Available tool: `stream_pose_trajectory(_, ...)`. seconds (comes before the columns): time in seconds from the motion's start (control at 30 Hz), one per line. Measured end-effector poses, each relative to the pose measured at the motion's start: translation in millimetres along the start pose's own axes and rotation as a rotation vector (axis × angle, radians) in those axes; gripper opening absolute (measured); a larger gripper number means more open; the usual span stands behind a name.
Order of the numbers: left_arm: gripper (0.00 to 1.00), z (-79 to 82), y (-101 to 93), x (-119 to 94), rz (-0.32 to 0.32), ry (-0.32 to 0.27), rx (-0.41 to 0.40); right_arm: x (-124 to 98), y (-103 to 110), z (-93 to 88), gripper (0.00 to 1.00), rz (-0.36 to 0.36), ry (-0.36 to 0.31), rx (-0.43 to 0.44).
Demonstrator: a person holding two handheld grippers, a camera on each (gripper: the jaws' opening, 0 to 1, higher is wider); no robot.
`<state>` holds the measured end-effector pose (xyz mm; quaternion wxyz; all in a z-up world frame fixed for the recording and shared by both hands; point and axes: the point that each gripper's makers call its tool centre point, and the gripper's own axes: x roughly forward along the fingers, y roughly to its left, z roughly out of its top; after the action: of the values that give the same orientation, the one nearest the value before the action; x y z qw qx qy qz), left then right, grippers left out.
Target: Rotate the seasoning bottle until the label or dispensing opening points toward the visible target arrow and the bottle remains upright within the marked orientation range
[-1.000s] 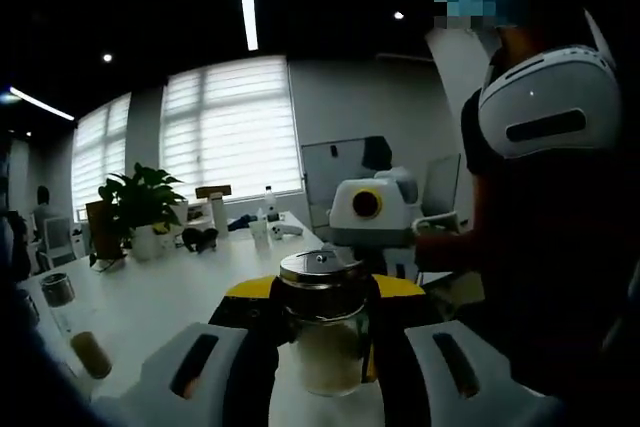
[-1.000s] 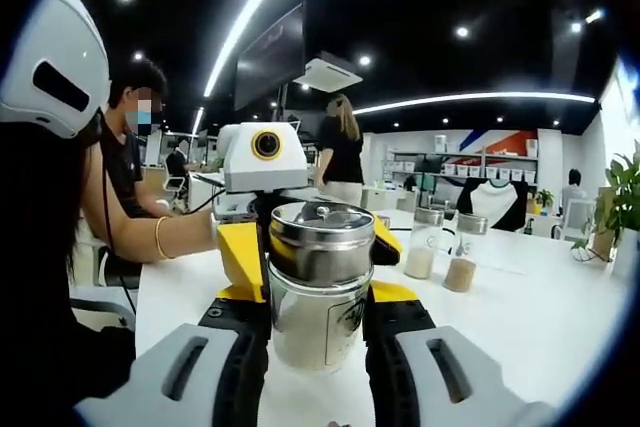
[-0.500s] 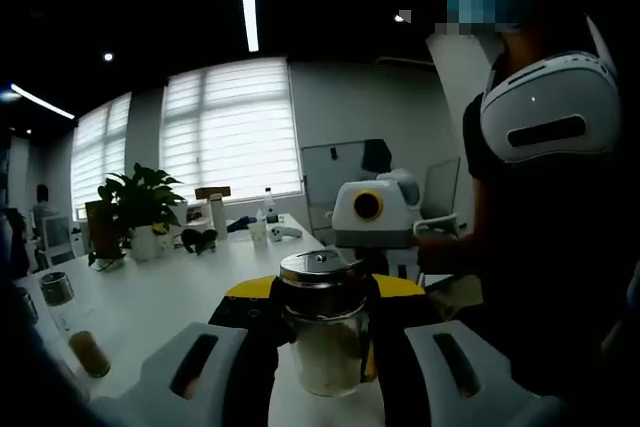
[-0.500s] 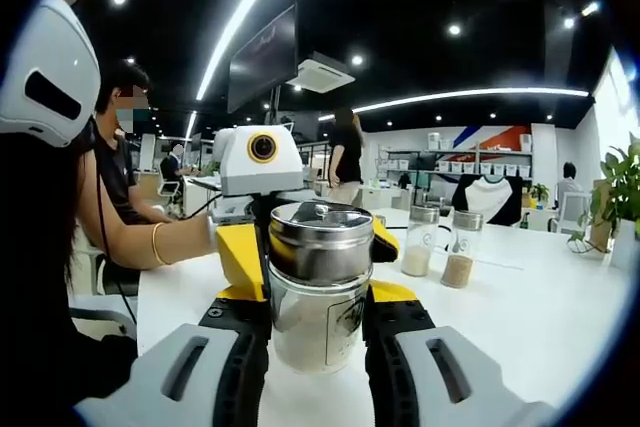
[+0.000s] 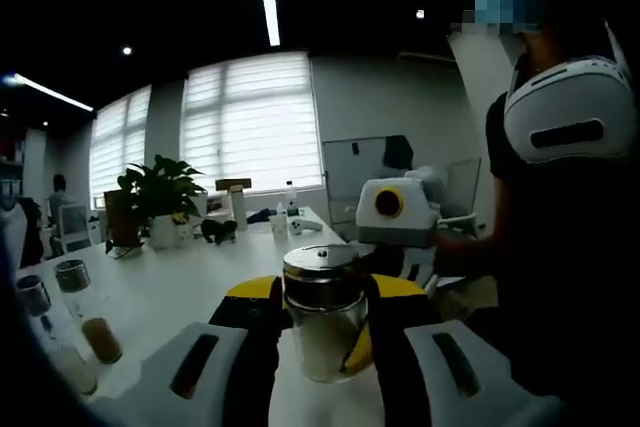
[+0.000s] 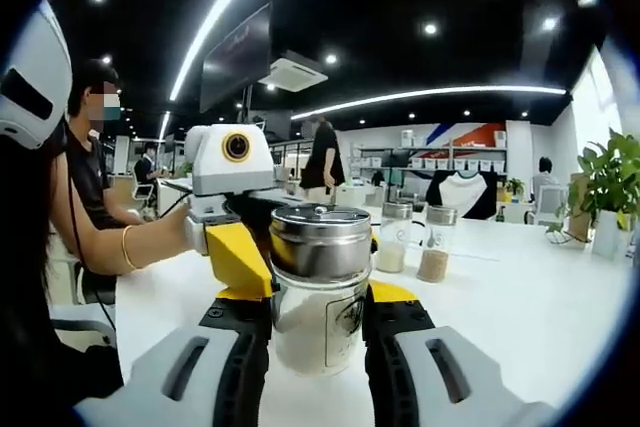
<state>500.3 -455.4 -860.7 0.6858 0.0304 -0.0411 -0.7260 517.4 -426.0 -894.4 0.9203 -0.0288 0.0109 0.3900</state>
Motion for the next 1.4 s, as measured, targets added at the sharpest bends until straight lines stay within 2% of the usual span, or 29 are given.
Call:
stream_pose_trajectory(0.1,0.37,0.6,2.0,-2,0.040,0.014,-0.012,1,-5,1.5,0.33,-0.032,-0.015,0.017)
stream_pose_trajectory(0.13,0.38,-1.1,4.3,-3,0.071,0.015,-0.065,1,-7,1.7,0.33,-0.041,-0.017,0.020)
stream_pose_trajectory(0.17,0.38,-1.5,4.8,-4,0.080,0.015,-0.080,3,-8,2.0,0.33,-0.051,-0.018,0.018)
stream_pose_trajectory(0.2,0.39,-1.1,8.8,-5,0.116,0.009,-0.086,4,-8,2.3,0.33,-0.060,-0.021,0.016)
stream_pose_trajectory(0.33,0.42,-1.0,22.7,-13,0.265,0.022,-0.081,8,-10,2.5,0.33,-0.092,-0.025,0.017)
stream_pose_trajectory(0.43,0.43,-0.5,21.7,-16,0.323,0.043,-0.063,11,-12,3.3,0.33,-0.121,-0.033,0.022)
stream_pose_trajectory(0.6,0.44,5.9,25.8,-23,0.428,0.010,-0.109,15,-12,6.6,0.33,-0.147,-0.048,0.020)
stream_pose_trajectory(0.7,0.45,5.5,26.6,-24,0.473,0.002,-0.114,17,-12,7.4,0.33,-0.153,-0.056,0.031)
stream_pose_trajectory(0.77,0.45,5.1,26.5,-24,0.481,-0.001,-0.105,18,-12,7.6,0.33,-0.164,-0.061,0.038)
stream_pose_trajectory(0.83,0.47,3.4,27.4,-26,0.523,-0.005,-0.117,19,-14,7.0,0.33,-0.197,-0.055,0.003)
stream_pose_trajectory(0.97,0.47,4.9,28.6,-27,0.601,-0.007,-0.098,20,-15,7.2,0.33,-0.224,-0.061,0.020)
stream_pose_trajectory(1.23,0.46,7.2,26.2,-25,0.631,-0.019,-0.089,24,-11,10.0,0.33,-0.233,-0.067,-0.001)
stream_pose_trajectory(1.4,0.46,4.2,28.6,-31,0.688,-0.022,-0.094,25,-11,8.1,0.33,-0.244,-0.069,0.007)
